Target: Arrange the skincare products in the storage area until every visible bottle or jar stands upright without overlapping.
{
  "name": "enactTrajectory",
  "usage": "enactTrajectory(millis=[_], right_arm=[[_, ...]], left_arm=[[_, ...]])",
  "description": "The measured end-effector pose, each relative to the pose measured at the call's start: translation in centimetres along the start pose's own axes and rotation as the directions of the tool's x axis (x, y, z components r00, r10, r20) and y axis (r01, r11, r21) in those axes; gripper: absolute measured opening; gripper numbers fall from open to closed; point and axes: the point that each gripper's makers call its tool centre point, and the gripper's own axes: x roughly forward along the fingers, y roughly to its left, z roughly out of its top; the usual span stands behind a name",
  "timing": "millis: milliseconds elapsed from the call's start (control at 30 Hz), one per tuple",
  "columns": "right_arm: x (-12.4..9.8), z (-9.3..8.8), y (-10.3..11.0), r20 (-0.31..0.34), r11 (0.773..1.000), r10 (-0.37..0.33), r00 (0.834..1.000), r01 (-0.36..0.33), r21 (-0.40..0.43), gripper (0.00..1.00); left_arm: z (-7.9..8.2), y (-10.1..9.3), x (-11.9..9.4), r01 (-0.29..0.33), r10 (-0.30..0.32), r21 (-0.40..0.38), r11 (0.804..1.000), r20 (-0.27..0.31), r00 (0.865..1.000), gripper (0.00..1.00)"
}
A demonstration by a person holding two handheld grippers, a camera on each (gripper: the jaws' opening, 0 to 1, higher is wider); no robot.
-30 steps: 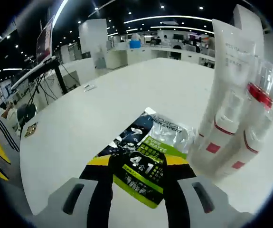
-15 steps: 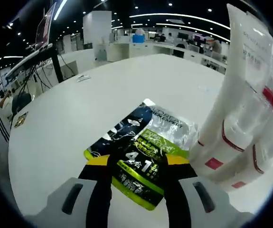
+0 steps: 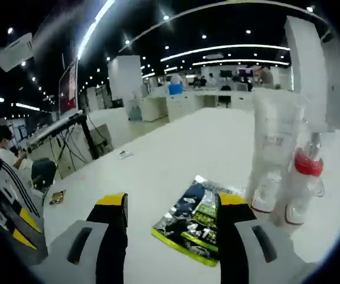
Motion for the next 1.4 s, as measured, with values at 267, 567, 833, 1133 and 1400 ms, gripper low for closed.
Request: enactTrajectory(millis=[267, 567, 833, 1133, 1400], right_arm=[[-4.6, 2.6, 7.1, 0.141, 0.978, 0.174, 0.975, -0.188, 0.093, 0.93], [-8.5, 1.0, 10.0, 0.016, 0.977, 0.191, 0.981, -0.192, 0.094, 0.99], [-11.8, 0.3, 13.1, -0.030, 0.978, 0.206, 0.978, -0.205, 0.045, 0.96], [-12.4, -1.3, 13.4, -0.038, 0.978, 0.184, 0.982, -0.179, 0.107, 0.99], [-12.2, -2.5, 11.0, -0.101, 0.995, 0.077, 0.992, -0.069, 0.075, 0.90]], left_arm=[[0.1, 0.1, -0.1, -0.015, 0.015, 0.013, 1.000, 0.005, 1.000, 0.20], [0.4, 0.8, -0.2, 0.016, -0.013, -0.152, 0.988, 0.022, 1.000, 0.21], [3.3, 3.3, -1.4, 0.026, 0.023, -0.248, 0.968, 0.193, 0.981, 0.49], [1.7, 7.7, -2.6, -0.023, 0.092, -0.383, 0.924, 0.161, 0.983, 0.74], [-4.3, 10.8, -2.5, -0.180, 0.166, -0.186, 0.966, -0.088, 0.982, 0.77]])
